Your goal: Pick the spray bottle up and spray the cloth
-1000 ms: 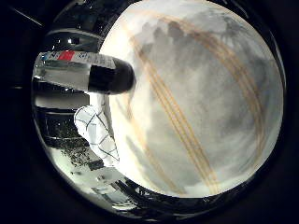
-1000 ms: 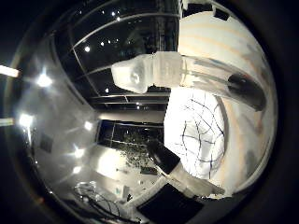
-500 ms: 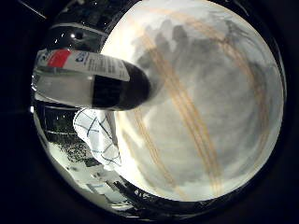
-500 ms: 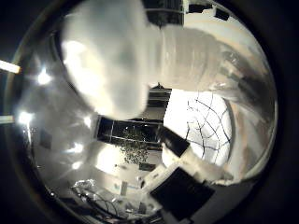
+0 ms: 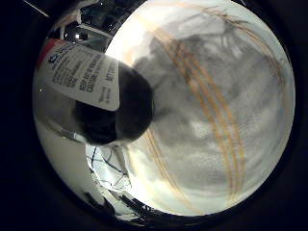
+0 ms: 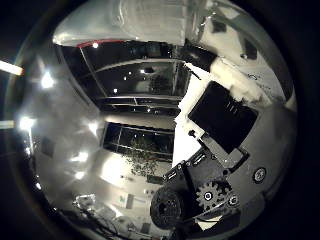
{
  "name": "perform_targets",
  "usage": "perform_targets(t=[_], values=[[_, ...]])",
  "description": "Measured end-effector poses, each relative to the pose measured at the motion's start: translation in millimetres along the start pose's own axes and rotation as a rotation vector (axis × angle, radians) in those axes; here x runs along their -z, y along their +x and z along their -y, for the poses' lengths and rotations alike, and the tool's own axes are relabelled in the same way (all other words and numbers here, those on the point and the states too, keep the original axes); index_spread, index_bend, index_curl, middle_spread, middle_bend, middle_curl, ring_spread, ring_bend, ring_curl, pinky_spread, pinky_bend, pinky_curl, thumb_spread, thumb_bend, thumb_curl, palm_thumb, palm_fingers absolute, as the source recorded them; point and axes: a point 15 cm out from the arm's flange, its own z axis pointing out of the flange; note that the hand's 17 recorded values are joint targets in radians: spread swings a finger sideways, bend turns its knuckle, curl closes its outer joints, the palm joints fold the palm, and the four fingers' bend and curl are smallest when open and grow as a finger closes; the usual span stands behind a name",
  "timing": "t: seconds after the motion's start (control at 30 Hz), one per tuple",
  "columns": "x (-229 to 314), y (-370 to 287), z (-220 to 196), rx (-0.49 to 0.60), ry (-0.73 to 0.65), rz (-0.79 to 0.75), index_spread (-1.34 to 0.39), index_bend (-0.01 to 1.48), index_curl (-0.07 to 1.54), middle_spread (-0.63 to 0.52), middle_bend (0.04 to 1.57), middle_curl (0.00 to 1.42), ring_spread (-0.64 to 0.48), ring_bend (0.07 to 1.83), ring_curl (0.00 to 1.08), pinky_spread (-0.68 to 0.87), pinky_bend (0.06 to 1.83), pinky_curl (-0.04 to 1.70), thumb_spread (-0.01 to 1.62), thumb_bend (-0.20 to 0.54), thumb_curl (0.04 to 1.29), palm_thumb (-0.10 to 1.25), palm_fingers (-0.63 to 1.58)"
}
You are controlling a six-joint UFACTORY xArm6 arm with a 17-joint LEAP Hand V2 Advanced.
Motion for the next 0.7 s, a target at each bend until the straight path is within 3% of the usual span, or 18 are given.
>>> perform_targets(t=[0.13,0.27,0.47,0.7], values=[[-4,-20,-4,-0.007,-0.019,0.082,-0.24,0.98,0.75,-0.09,1.17,0.66,-0.17,1.32,0.55,-0.26,1.21,0.52,0.89,-0.006,0.53,1.1,1.33],[-1,-35,-3,0.006,-0.032,0.124,-0.21,1.08,0.77,-0.08,1.26,0.67,-0.16,1.42,0.58,-0.21,1.31,0.62,0.87,-0.012,0.6,1.12,1.24],[7,-50,-9,0.073,-0.095,0.112,-0.19,1.15,0.76,-0.07,1.33,0.65,-0.16,1.48,0.61,-0.16,1.31,0.76,0.84,-0.013,0.69,1.12,1.19],[42,-61,-30,0.178,-0.277,0.017,-0.19,1.18,0.74,-0.07,1.36,0.63,-0.16,1.5,0.61,-0.15,1.25,0.91,0.81,-0.015,0.76,1.13,1.17]])
